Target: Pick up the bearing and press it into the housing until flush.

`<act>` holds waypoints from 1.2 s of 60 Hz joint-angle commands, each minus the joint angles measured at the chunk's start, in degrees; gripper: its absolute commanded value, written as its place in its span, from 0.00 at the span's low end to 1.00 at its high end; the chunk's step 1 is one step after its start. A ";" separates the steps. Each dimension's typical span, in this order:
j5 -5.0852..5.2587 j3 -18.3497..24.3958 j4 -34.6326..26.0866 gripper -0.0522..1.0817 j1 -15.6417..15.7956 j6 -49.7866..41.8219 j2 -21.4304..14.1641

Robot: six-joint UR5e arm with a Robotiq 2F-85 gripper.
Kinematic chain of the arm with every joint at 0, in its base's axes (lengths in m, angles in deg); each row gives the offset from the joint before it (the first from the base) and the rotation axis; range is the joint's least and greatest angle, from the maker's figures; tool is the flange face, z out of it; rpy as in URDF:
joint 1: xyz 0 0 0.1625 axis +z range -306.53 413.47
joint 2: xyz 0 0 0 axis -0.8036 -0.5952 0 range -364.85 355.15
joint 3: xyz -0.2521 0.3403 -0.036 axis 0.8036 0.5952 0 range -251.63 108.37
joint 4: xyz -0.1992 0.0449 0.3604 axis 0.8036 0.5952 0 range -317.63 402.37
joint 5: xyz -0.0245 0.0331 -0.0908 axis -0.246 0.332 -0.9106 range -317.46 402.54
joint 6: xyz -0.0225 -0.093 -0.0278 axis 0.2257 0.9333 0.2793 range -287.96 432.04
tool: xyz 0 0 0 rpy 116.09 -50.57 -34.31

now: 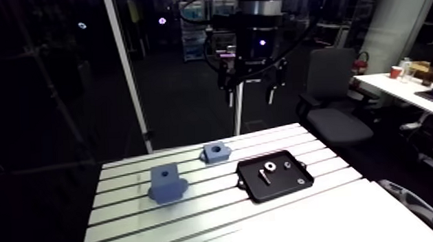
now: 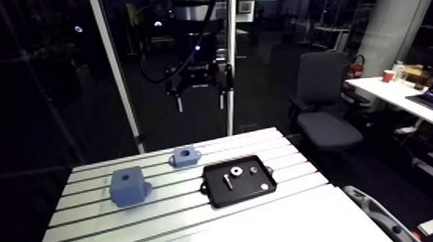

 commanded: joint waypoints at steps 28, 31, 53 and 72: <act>0.00 -5.10 7.51 0.06 -5.07 -13.48 3.91; 0.00 -5.54 8.23 0.06 -5.40 -13.47 4.26; -0.18 -7.12 11.49 0.06 -6.81 -12.69 6.08; -0.25 -7.85 14.27 0.06 -7.97 -12.59 8.64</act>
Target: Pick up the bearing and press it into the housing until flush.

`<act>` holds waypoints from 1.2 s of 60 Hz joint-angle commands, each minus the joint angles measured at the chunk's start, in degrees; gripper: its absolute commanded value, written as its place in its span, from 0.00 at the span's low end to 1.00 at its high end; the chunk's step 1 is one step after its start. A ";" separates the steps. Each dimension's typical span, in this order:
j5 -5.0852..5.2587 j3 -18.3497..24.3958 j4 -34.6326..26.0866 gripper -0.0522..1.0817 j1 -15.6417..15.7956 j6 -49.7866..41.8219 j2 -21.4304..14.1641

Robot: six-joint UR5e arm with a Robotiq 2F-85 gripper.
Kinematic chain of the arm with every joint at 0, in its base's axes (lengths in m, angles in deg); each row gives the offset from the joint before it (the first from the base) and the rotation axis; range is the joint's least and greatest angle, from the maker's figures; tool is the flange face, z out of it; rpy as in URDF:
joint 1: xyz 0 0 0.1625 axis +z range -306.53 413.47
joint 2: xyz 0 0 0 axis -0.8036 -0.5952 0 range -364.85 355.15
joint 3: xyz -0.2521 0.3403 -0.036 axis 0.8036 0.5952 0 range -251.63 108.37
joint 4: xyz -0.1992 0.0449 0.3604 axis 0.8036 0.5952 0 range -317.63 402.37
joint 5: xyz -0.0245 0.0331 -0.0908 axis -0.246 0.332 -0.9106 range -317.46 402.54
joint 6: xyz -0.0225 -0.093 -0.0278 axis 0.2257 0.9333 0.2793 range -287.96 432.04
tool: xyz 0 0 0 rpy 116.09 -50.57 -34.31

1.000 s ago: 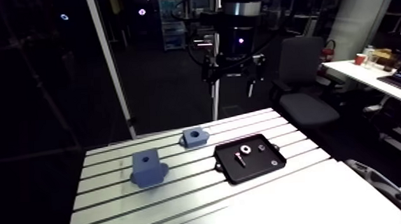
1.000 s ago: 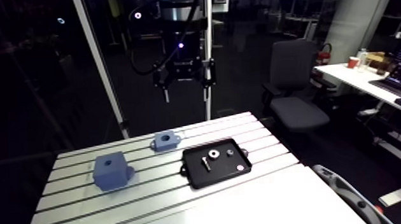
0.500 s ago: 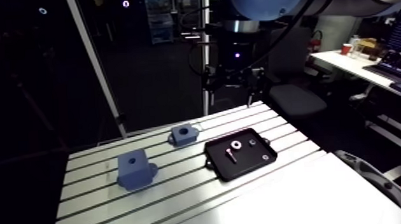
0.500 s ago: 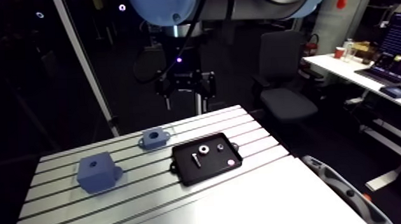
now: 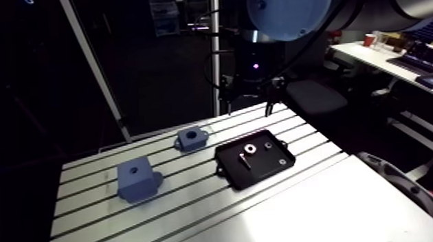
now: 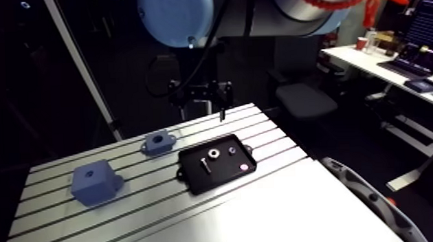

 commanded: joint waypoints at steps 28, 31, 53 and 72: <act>0.07 -1.36 4.52 0.23 -1.91 0.30 4.80; 0.07 -1.36 4.52 0.25 -2.15 0.30 5.00; 0.24 -1.45 6.26 0.32 -2.18 0.21 7.02; 0.95 -1.45 6.63 0.35 -2.18 0.21 8.50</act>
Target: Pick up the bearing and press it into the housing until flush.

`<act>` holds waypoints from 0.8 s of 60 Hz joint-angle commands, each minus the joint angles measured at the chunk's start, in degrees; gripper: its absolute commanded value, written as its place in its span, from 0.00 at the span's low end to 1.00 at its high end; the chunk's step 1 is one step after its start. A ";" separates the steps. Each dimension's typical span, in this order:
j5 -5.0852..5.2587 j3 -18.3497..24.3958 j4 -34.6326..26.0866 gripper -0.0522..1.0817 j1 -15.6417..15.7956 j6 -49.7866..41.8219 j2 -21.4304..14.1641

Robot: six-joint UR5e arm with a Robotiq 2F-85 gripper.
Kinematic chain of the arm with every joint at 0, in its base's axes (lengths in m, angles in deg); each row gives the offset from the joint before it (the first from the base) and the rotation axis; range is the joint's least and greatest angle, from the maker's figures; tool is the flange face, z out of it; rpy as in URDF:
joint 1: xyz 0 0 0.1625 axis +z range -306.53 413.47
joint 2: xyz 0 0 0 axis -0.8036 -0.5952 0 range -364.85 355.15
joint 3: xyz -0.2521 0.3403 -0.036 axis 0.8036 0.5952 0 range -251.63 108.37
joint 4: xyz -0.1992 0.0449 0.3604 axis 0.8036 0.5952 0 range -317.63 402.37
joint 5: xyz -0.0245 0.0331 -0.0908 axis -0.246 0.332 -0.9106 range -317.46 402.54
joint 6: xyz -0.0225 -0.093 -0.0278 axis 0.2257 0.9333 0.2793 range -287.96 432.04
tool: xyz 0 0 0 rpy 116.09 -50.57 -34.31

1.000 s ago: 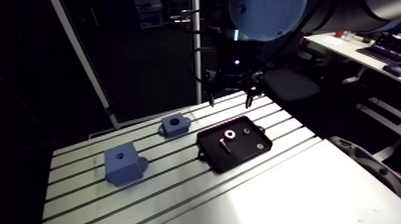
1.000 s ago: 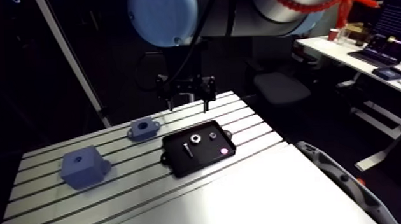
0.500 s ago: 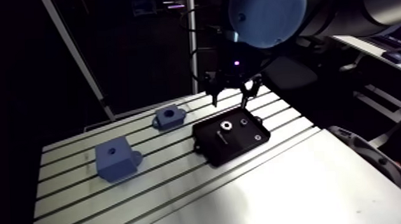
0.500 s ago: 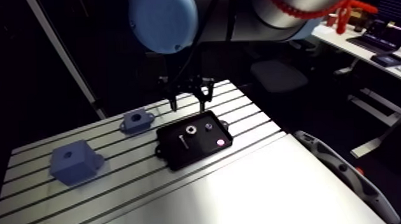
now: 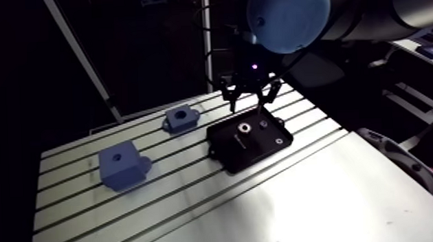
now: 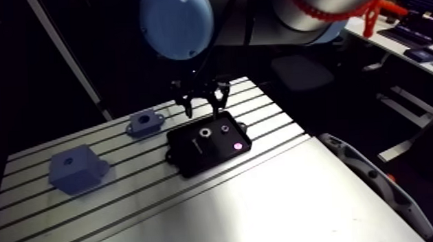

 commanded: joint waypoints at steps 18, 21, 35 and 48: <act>0.22 -0.18 0.24 0.37 0.00 -0.10 2.08; 0.14 -0.18 0.46 0.37 0.00 -0.10 2.32; 0.14 -0.80 3.58 0.38 0.00 -0.09 3.14; 0.13 -0.80 3.58 0.39 0.00 -0.01 3.59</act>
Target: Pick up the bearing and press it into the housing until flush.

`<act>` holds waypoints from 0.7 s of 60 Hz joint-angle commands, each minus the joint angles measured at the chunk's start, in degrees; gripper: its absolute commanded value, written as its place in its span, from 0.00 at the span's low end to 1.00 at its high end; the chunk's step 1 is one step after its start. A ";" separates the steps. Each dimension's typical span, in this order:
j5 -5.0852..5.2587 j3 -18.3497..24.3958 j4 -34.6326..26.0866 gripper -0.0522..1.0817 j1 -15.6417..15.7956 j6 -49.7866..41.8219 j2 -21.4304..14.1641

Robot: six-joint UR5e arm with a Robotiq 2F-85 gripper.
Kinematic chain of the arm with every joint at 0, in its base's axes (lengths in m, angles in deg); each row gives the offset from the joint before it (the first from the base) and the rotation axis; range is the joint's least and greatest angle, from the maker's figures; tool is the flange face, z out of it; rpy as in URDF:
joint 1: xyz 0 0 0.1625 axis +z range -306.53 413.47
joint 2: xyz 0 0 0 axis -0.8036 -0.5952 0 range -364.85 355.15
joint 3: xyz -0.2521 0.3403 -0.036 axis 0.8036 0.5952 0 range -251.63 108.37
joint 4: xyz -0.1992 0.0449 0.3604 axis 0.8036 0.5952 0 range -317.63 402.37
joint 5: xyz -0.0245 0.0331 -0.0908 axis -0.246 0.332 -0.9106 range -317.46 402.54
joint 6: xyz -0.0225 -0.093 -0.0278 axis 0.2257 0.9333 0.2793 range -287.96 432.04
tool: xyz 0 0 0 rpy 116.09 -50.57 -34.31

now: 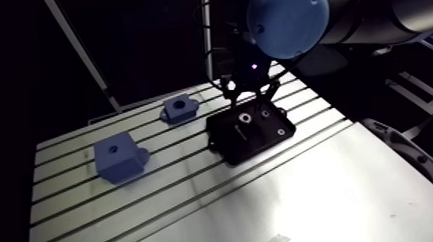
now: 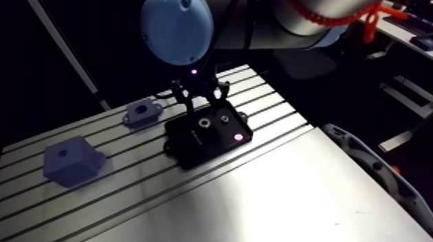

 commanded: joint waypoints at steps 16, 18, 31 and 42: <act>0.09 -0.53 0.37 0.39 -0.09 0.02 0.52; 0.08 -0.62 0.37 0.39 -0.09 0.03 0.52; -0.01 -0.79 0.37 0.39 -0.09 0.03 1.03; -0.17 -0.81 0.37 0.39 -0.09 0.03 1.31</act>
